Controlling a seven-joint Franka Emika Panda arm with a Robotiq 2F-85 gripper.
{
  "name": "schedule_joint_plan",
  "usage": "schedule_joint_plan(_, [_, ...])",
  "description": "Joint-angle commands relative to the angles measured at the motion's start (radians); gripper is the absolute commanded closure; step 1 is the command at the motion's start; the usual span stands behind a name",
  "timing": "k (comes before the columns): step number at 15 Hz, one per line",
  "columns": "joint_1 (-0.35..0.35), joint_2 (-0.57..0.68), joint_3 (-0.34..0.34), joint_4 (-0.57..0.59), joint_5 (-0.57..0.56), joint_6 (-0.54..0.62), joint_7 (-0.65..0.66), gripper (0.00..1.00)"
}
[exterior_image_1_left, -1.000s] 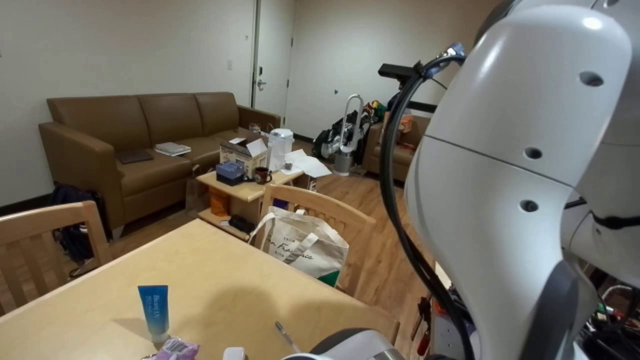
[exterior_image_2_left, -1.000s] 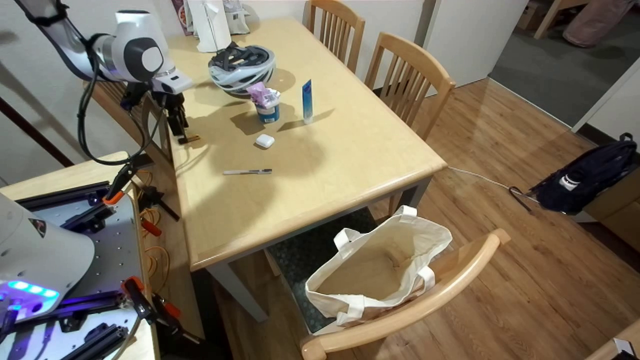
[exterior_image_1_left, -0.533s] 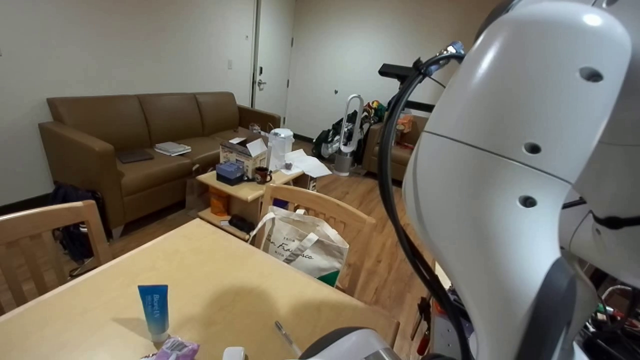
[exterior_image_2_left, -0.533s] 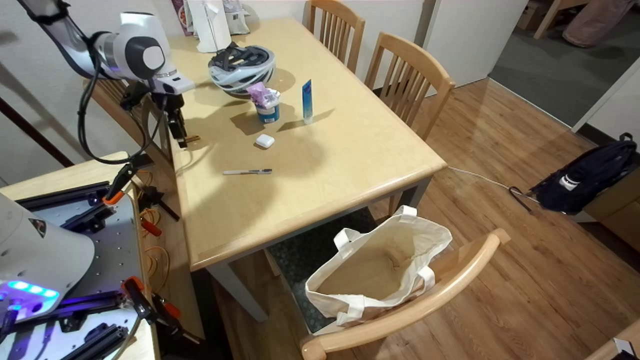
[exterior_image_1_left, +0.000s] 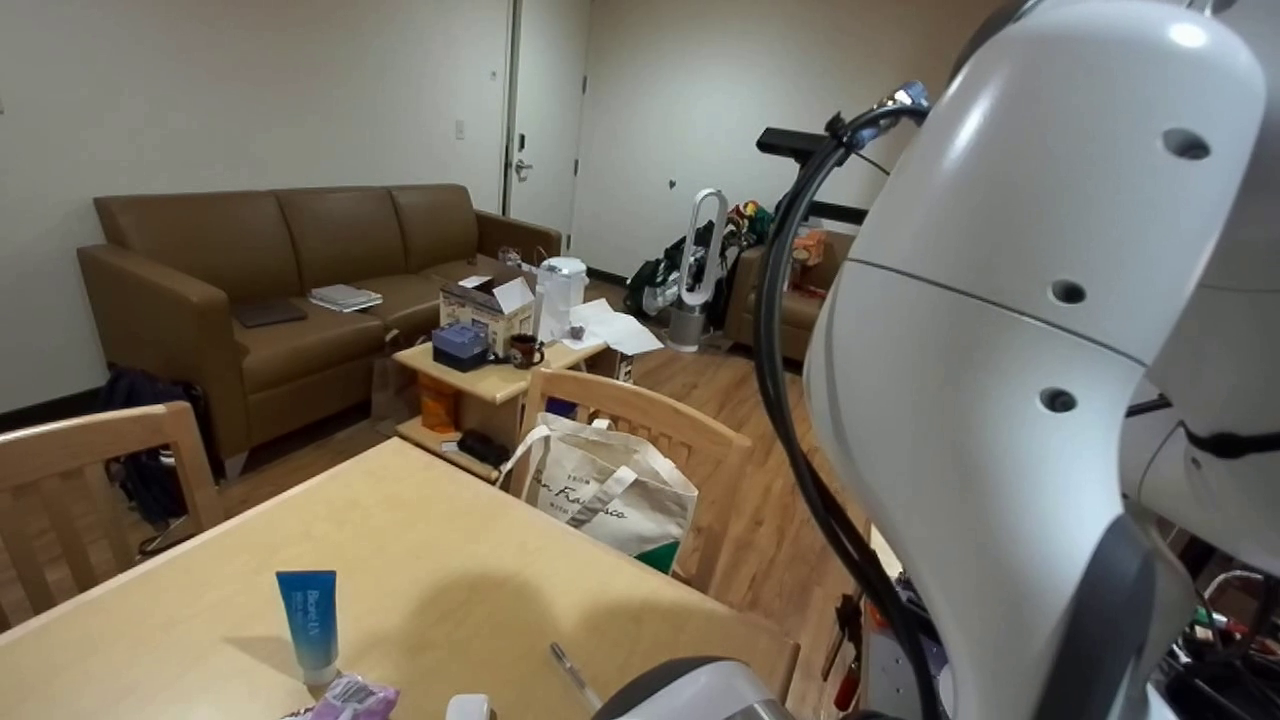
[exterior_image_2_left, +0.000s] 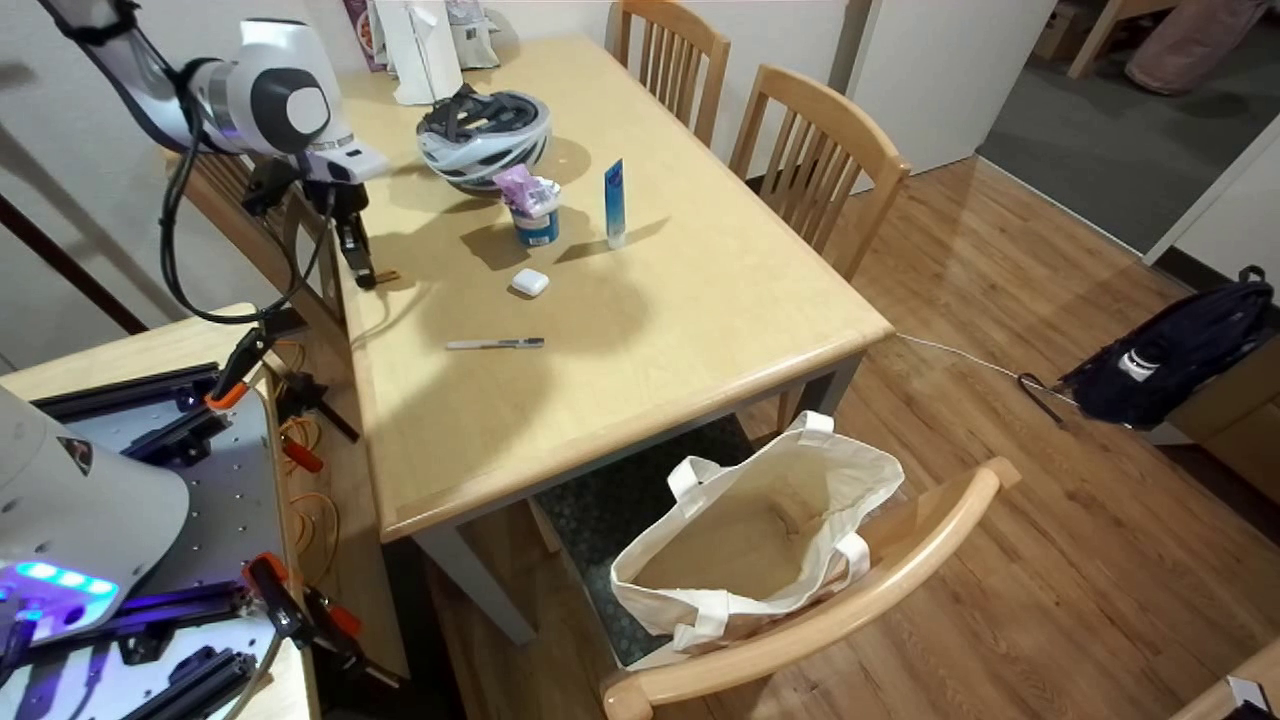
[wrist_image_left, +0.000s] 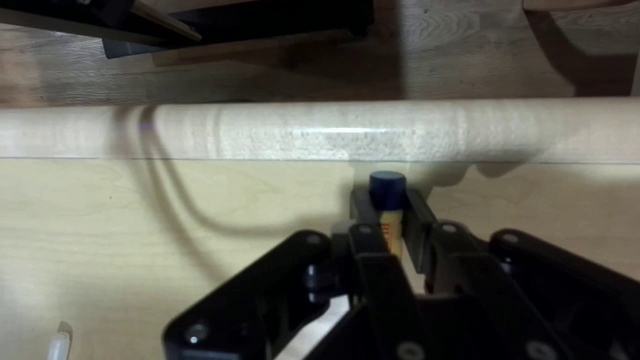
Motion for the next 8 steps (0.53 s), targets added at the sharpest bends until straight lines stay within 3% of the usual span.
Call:
schedule_joint_plan(1, [-0.018,-0.037,0.008,-0.004,0.013,-0.090,-0.038,0.96])
schedule_joint_plan(8, [-0.024,-0.311,-0.068,-0.035,-0.126,-0.461,0.066,0.96])
